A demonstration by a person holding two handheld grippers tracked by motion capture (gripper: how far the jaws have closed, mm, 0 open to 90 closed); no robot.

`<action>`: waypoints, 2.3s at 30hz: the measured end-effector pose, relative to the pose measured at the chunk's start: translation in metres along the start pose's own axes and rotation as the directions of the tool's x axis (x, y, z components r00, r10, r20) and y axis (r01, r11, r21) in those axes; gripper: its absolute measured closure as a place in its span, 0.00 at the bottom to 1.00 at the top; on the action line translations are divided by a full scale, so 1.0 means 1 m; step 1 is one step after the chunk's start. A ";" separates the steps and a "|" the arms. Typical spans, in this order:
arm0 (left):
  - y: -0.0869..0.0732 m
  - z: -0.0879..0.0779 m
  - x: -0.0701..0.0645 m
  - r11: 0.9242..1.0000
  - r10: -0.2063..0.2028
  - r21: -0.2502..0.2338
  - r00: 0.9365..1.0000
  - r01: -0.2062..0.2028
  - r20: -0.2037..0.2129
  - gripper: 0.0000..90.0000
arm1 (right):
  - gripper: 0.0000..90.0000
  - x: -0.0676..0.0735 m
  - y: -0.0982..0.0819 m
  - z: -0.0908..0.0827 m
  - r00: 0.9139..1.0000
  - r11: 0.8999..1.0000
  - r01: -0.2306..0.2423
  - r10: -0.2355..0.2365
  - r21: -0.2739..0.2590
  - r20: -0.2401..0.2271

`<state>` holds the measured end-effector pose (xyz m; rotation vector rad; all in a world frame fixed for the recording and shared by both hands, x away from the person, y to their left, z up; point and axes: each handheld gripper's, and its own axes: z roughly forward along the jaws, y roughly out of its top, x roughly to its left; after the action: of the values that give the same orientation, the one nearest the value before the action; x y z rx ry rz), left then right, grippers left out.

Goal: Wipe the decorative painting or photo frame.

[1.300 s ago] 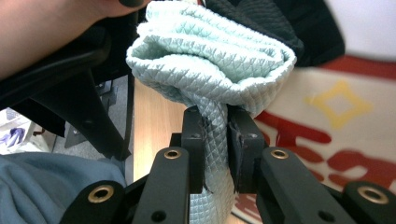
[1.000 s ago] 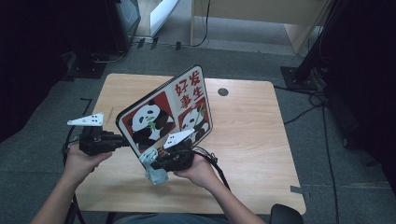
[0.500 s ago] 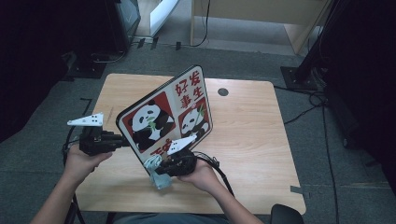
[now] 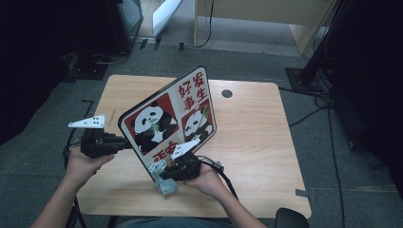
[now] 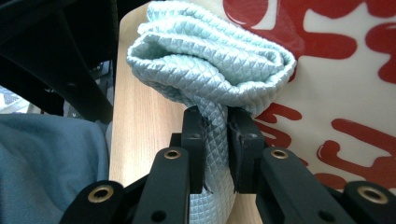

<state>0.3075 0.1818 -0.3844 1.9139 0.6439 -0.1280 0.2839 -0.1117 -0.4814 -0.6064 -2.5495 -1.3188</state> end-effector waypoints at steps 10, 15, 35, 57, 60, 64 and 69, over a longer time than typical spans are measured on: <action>-0.001 -0.003 0.003 1.000 -0.003 -0.005 1.000 0.002 -0.007 0.90 | 0.88 0.014 0.026 -0.018 1.000 0.998 0.021 -0.022 -0.066 -0.009; -0.001 -0.006 0.004 1.000 -0.004 -0.008 1.000 0.004 -0.014 0.89 | 0.88 0.026 0.051 -0.027 0.999 0.995 0.047 -0.049 -0.091 -0.018; -0.010 -0.014 0.015 1.000 0.000 -0.003 0.999 0.000 -0.048 0.82 | 0.88 0.068 0.164 -0.045 0.984 0.974 0.172 -0.178 -0.146 -0.029; -0.013 -0.012 0.019 0.999 0.004 -0.035 0.998 -0.006 -0.062 0.58 | 0.88 0.065 0.175 -0.042 0.987 0.979 0.153 -0.158 -0.133 -0.030; -0.014 -0.012 0.019 0.999 0.007 -0.040 0.998 -0.009 -0.066 0.56 | 0.88 0.063 0.172 -0.041 0.988 0.980 0.149 -0.154 -0.130 -0.029; -0.014 -0.013 0.020 0.999 0.009 -0.048 0.997 -0.012 -0.071 0.54 | 0.88 0.061 0.167 -0.040 0.989 0.982 0.141 -0.145 -0.126 -0.027; -0.014 -0.011 0.021 0.999 -0.002 -0.041 0.997 -0.001 -0.072 0.51 | 0.88 0.059 0.158 -0.038 0.990 0.985 0.130 -0.134 -0.117 -0.031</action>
<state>0.3159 0.2034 -0.3986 1.8860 0.6903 -0.0460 0.3017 -0.0456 -0.3223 -0.4332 -2.5340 -1.5146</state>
